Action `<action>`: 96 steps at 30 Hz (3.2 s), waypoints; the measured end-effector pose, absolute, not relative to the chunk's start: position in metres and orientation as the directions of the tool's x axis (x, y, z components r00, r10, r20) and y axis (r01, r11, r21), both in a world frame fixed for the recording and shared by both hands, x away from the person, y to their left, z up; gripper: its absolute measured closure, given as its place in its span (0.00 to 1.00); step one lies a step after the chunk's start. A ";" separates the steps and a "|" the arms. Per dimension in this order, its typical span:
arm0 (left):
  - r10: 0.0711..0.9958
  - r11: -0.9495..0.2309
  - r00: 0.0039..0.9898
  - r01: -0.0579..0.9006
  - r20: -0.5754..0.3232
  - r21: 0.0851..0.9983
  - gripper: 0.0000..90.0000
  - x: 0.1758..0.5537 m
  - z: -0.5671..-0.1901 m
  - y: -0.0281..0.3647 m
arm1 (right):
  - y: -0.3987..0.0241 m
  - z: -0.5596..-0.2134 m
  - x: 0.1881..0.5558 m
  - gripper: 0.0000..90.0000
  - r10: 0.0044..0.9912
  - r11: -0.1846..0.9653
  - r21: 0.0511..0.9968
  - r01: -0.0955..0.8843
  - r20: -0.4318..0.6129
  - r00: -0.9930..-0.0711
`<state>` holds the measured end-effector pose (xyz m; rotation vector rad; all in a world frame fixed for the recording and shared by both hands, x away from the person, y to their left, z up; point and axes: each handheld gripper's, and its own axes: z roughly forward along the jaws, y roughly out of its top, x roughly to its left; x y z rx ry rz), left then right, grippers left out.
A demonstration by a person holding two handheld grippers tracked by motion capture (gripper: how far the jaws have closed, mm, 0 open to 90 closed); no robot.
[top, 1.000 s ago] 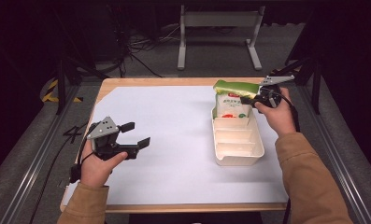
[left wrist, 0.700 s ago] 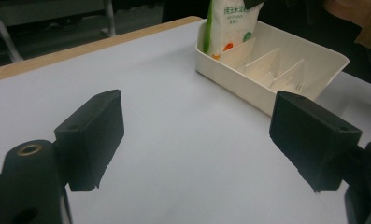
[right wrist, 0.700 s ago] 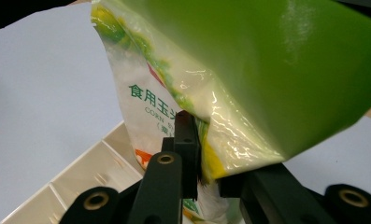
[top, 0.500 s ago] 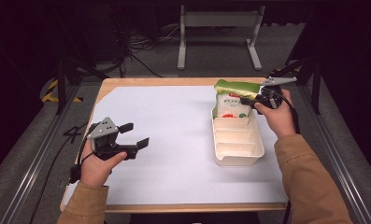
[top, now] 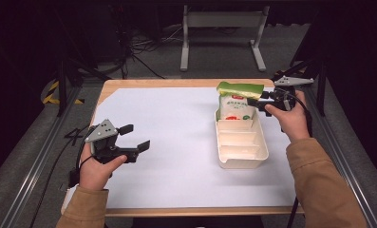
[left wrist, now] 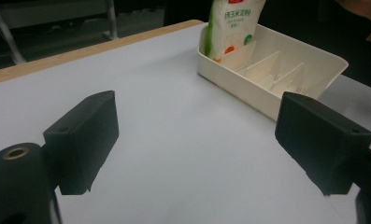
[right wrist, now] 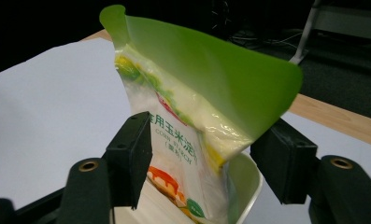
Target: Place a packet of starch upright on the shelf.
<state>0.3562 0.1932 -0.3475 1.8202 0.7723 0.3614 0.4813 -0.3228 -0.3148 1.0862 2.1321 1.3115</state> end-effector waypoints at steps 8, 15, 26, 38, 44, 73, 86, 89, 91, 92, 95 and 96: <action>0.677 -0.210 0.728 0.331 -0.108 0.920 0.14 0.354 -0.345 0.202 | -0.334 -0.297 0.461 0.40 0.804 0.238 0.896 0.375 0.035 -0.594; 0.696 -0.214 0.711 0.338 -0.099 0.917 0.13 0.352 -0.347 0.212 | -0.342 -0.285 0.442 0.37 0.800 0.258 0.900 0.351 0.004 -0.600; 0.703 -0.190 0.703 0.331 -0.108 0.924 0.12 0.352 -0.347 0.231 | -0.358 -0.281 0.412 0.35 0.779 0.267 0.915 0.302 -0.020 -0.626; 0.690 -0.230 0.718 0.339 -0.093 0.912 0.12 0.350 -0.357 0.236 | -0.375 -0.295 0.384 0.33 0.749 0.264 0.934 0.243 -0.040 -0.661; 0.697 -0.228 0.711 0.345 -0.095 0.910 0.12 0.350 -0.363 0.240 | -0.382 -0.312 0.378 0.33 0.762 0.252 0.935 0.248 -0.034 -0.646; 0.735 -0.202 0.668 0.379 -0.116 0.903 0.13 0.353 -0.390 0.252 | -0.395 -0.405 0.369 0.32 0.817 0.217 0.915 0.339 0.020 -0.576; 0.755 -0.192 0.641 0.413 -0.135 0.890 0.13 0.362 -0.409 0.254 | -0.389 -0.438 0.375 0.32 0.835 0.240 0.887 0.395 0.019 -0.550; 0.758 -0.196 0.639 0.416 -0.133 0.888 0.13 0.363 -0.412 0.253 | -0.388 -0.438 0.375 0.32 0.834 0.251 0.883 0.398 0.012 -0.551; 0.757 -0.200 0.640 0.420 -0.133 0.886 0.13 0.363 -0.412 0.253 | -0.388 -0.438 0.375 0.31 0.833 0.252 0.883 0.396 0.010 -0.553; 0.757 -0.201 0.640 0.419 -0.131 0.885 0.13 0.364 -0.413 0.252 | -0.388 -0.438 0.375 0.31 0.834 0.251 0.884 0.394 0.009 -0.552; 0.759 -0.202 0.638 0.425 -0.133 0.882 0.13 0.364 -0.414 0.252 | -0.389 -0.438 0.375 0.31 0.836 0.245 0.886 0.393 0.012 -0.549; 0.760 -0.202 0.636 0.425 -0.133 0.882 0.13 0.364 -0.414 0.252 | -0.389 -0.437 0.375 0.31 0.837 0.244 0.887 0.392 0.012 -0.548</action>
